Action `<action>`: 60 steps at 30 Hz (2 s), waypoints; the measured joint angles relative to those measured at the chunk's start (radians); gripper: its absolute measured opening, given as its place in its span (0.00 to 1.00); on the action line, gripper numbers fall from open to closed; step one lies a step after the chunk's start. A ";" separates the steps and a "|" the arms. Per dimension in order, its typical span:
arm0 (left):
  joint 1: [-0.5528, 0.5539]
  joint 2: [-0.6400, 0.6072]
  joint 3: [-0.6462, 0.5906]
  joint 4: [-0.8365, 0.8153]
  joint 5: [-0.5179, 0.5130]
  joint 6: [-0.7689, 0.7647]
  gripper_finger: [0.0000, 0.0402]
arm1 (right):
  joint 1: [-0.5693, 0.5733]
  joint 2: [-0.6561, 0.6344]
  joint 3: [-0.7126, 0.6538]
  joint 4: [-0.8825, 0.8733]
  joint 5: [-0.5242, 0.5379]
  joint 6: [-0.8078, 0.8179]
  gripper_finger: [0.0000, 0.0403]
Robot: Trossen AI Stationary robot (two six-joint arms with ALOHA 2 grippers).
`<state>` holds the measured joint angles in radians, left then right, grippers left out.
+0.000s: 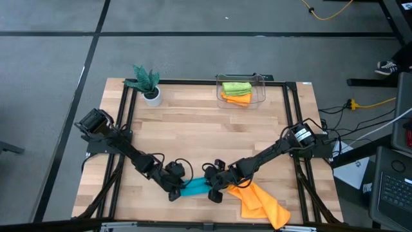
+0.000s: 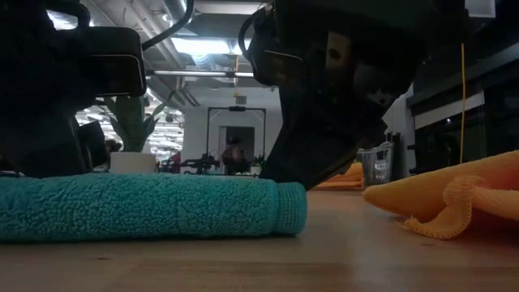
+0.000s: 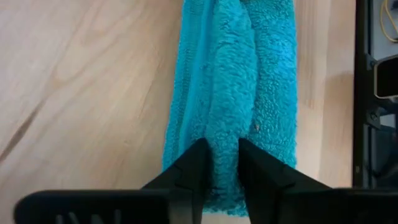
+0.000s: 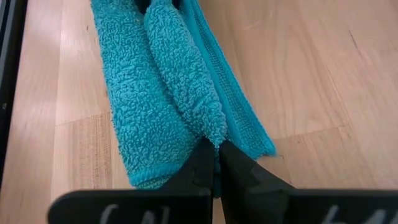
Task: Fold microfiber towels
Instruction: Fold the blue microfiber towel
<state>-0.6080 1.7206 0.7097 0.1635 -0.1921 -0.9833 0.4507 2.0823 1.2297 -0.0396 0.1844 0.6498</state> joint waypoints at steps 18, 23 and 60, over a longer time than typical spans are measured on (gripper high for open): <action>0.103 -0.178 -0.003 0.032 0.065 0.175 0.25 | 0.008 0.001 0.000 -0.005 0.002 0.004 0.02; 0.069 -0.127 -0.001 0.138 0.131 0.215 0.25 | 0.008 0.002 0.000 -0.005 0.002 0.004 0.02; 0.032 0.019 -0.001 0.114 0.046 0.227 0.24 | -0.024 -0.059 -0.005 -0.058 -0.010 -0.001 0.25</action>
<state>-0.5762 1.7397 0.7086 0.2773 -0.1463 -0.7559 0.4270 2.0229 1.2245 -0.0975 0.1744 0.6486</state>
